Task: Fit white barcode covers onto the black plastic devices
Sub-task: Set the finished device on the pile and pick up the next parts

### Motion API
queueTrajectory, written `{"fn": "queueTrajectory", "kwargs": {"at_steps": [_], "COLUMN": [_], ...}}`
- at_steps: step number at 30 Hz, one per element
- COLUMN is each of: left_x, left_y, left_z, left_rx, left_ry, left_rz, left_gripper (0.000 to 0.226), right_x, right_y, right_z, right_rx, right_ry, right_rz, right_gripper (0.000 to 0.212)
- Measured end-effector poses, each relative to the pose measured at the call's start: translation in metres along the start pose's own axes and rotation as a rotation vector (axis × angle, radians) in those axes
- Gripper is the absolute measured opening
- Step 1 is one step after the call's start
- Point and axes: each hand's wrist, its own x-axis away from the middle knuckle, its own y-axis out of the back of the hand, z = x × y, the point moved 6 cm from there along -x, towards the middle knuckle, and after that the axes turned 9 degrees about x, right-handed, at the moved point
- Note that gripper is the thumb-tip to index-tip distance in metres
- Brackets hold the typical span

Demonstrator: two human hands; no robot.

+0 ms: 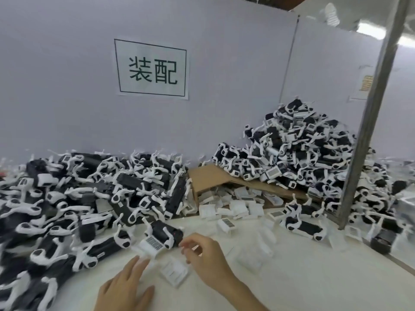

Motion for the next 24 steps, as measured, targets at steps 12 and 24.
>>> {"fn": "queueTrajectory", "kwargs": {"at_steps": [12,24], "left_x": [0.025,0.037], "left_y": [-0.011,0.028], "left_z": [0.019,0.013], "left_rx": [-0.038,0.76], "left_ry": [-0.044,-0.068], "left_rz": [-0.114,-0.421], "left_gripper": [0.054,0.019], "right_x": [-0.065,-0.029], "right_y": [-0.042,-0.013], "right_z": [0.007,0.009], "right_rx": [0.421,-0.691], "right_ry": [0.085,-0.19], "right_rz": [-0.051,-0.12], "right_gripper": [0.036,0.027]}}
